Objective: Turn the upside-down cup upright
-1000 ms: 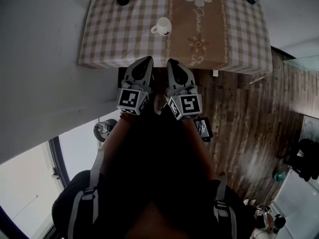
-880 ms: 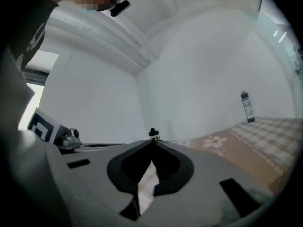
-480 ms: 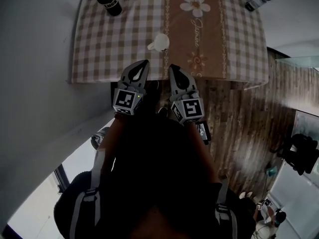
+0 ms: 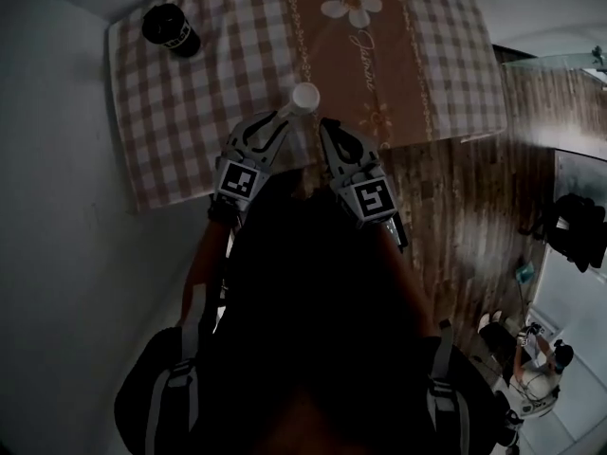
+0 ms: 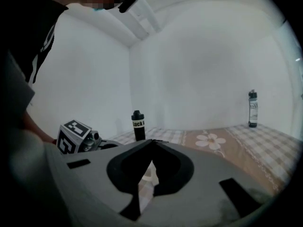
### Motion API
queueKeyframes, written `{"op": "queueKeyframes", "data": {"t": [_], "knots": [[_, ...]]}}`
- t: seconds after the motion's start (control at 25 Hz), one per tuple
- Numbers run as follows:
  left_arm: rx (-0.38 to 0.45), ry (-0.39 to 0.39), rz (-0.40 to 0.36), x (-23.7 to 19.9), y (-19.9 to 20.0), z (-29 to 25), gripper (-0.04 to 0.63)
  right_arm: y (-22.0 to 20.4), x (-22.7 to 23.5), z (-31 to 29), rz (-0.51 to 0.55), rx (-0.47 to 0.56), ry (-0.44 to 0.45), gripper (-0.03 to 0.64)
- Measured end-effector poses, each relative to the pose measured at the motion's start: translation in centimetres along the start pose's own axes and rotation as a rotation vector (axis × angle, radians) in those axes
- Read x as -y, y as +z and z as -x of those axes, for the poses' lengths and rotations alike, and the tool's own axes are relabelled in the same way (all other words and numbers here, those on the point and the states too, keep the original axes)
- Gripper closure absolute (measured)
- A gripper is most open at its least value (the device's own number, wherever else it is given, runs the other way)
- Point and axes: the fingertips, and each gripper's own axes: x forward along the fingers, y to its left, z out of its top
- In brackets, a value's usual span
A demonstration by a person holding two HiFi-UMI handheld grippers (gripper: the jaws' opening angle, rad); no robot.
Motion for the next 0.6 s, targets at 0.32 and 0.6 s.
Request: {"op": "queueKeyframes", "data": {"t": [0.32, 0.6], "knots": [[-0.129, -0.148, 0.051, -1.2, -5.0, -2.9, 0.474, -1.2, 1.5, -2.3, -0.087, -0.014, -0.084, 0.615], [-0.269, -0.195, 0.054, -0.8, -7.5, -4.6, 0.474, -1.1, 2.6, -4.5, -0.059, -0.022, -0.057, 0.616]]}}
